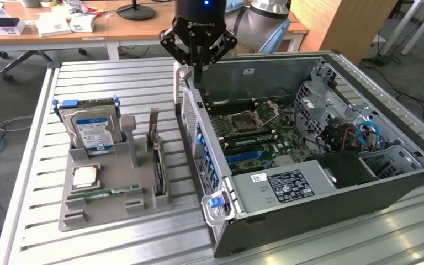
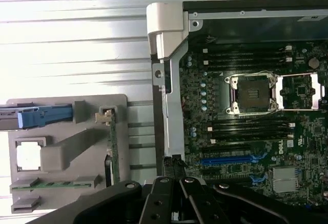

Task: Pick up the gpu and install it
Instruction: 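Reach for the gpu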

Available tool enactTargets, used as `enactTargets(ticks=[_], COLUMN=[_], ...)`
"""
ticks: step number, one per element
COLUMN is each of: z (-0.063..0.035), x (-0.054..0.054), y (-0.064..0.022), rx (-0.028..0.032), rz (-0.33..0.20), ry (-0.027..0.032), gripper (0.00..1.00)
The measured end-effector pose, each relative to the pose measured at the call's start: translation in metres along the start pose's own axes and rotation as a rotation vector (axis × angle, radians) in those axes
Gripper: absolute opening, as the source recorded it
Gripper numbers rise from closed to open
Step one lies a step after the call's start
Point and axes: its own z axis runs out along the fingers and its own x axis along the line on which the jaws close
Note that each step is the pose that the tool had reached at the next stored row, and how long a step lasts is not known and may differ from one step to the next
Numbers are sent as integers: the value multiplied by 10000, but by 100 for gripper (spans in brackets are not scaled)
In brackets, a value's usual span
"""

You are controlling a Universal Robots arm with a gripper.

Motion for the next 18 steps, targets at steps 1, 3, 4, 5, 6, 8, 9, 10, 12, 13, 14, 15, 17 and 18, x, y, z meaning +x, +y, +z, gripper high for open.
enactTargets(ticks=[1,3,4,5,6,8,9,10,12,13,14,15,17,18], z=[0,0,1,1,1,2,2,2,2,2,3,3,3,3], x=[25,76,100,124,147,194,217,239,283,304,326,349,394,418], y=[0,1,1,1,1,2,2,1,1,0,0,-1,-1,-2], rx=[0,0,1,1,1,1,1,1,2,2,3,3,4,5], rz=[-1,-2,-1,-1,0,-1,-1,-1,-1,-1,0,0,-1,-1], ry=[0,1,1,1,2,2,2,3,4,5,6,6,8,9], gripper=[11,11,11,11,11,11,11,11,11,11,11,11,11,11])
